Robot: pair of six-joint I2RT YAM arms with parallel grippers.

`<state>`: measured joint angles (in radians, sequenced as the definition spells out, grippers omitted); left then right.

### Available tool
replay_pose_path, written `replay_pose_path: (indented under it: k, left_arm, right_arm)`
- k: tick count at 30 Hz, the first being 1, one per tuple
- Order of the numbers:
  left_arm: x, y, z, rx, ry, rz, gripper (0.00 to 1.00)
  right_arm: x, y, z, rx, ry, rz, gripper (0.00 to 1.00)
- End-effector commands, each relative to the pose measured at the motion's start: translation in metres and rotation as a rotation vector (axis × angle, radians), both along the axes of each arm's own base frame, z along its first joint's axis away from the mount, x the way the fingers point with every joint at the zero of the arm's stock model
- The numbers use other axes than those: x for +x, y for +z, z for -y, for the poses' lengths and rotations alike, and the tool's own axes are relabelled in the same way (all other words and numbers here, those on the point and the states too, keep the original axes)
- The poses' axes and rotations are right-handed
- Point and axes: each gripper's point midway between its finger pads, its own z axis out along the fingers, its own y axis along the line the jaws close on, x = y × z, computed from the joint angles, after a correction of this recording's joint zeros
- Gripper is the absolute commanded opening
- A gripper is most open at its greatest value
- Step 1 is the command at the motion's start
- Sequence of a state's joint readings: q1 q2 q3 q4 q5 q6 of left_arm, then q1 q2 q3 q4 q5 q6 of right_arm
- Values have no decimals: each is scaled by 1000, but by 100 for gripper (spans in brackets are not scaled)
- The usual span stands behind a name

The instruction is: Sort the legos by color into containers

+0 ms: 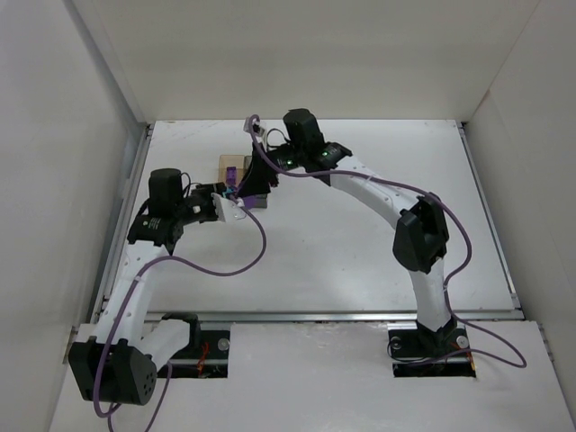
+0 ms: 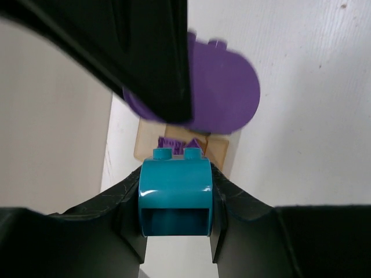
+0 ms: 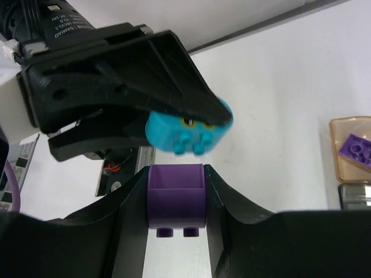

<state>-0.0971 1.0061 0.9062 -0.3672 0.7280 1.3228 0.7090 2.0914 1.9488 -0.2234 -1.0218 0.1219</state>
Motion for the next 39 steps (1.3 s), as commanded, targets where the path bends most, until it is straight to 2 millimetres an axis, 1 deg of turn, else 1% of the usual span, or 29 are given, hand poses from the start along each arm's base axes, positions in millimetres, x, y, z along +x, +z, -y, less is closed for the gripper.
replay_pose_path:
  k: [1,2,4,5,6,7,8,9,10,11,13,14,15,16,17,18,19,22,24,25,27,29,31,32,34,35,36,37,39]
  left_arm:
    - [12,2,-27,3,200,-26,0]
    - [11,-8,-33,5,230,-56,0]
    - [15,-10,-42,-15,302,-56,0]
    - [15,-20,-50,-25,373,-92,0]
    - [18,-17,-55,-38,414,-87,0]
    - [18,-23,-59,-48,459,-106,0]
    - [22,-26,-69,-49,535,-118,0]
    - [22,-30,-72,-105,597,-151,0]
    - [23,-28,-73,-135,631,-159,0]
    - [23,-31,-78,-163,674,-176,0]
    - [22,-33,-83,-212,742,-196,0]
    - [23,-31,-86,-260,783,-208,0]
    - [23,-32,-85,-275,791,-218,0]
    - [22,-28,-86,-287,804,-209,0]
    - [20,-33,-86,-292,811,-225,0]
    - [20,-28,-86,-300,807,-207,0]
    - [18,-30,-84,-304,798,-210,0]
    - [20,-30,-85,-323,801,-205,0]
    - [22,-30,-85,-338,801,-212,0]
    - [22,-30,-88,-339,810,-211,0]
    - [24,-37,-89,-344,820,-240,0]
    - [28,-34,-89,-348,819,-232,0]
    - [30,-35,-91,-359,823,-238,0]
    - [30,-35,-91,-359,823,-238,0]
    - [31,-39,-92,-366,829,-254,0]
    - [31,-39,-92,-366,829,-254,0]
    - [33,-38,-92,-378,830,-265,0]
    - [33,-38,-90,-382,818,-269,0]
    - [33,-41,-86,-384,801,-285,0]
  right_arm:
    - [25,10,13,33,-46,25,0]
    - [34,4,15,22,-77,23,0]
    - [46,8,15,26,-116,44,0]
    - [52,4,13,20,-131,45,0]
    - [63,3,10,17,-171,62,0]
    - [73,11,7,25,-215,68,0]
    - [87,4,1,21,-276,21,0]
    - [113,1,-6,29,-396,-20,0]
    - [123,8,-5,37,-449,1,0]
    - [138,-6,-12,49,-503,-65,0]
    - [159,-15,-19,65,-614,-116,0]
    - [167,-14,-21,85,-650,-135,0]
    - [171,-26,-29,88,-678,-181,0]
    - [177,-34,-32,81,-734,-191,0]
    - [184,-38,-31,86,-764,-184,0]
    - [182,-51,-38,71,-781,-199,0]
    - [188,-51,-37,80,-808,-190,4]
    - [192,-68,-46,91,-830,-227,14]
    - [187,-67,-57,110,-798,-246,16]
    - [189,-77,-58,100,-799,-251,16]
    - [184,-83,-64,90,-789,-255,16]
    - [185,-81,-65,100,-788,-251,16]
    - [181,-85,-70,99,-779,-251,25]
    - [181,-92,-70,89,-780,-256,29]
    - [181,-93,-70,89,-780,-256,42]
    - [181,-93,-70,89,-780,-256,64]
    - [181,-93,-70,89,-780,-256,78]
    - [180,-92,-71,88,-771,-257,100]
    - [179,-88,-72,93,-756,-228,100]
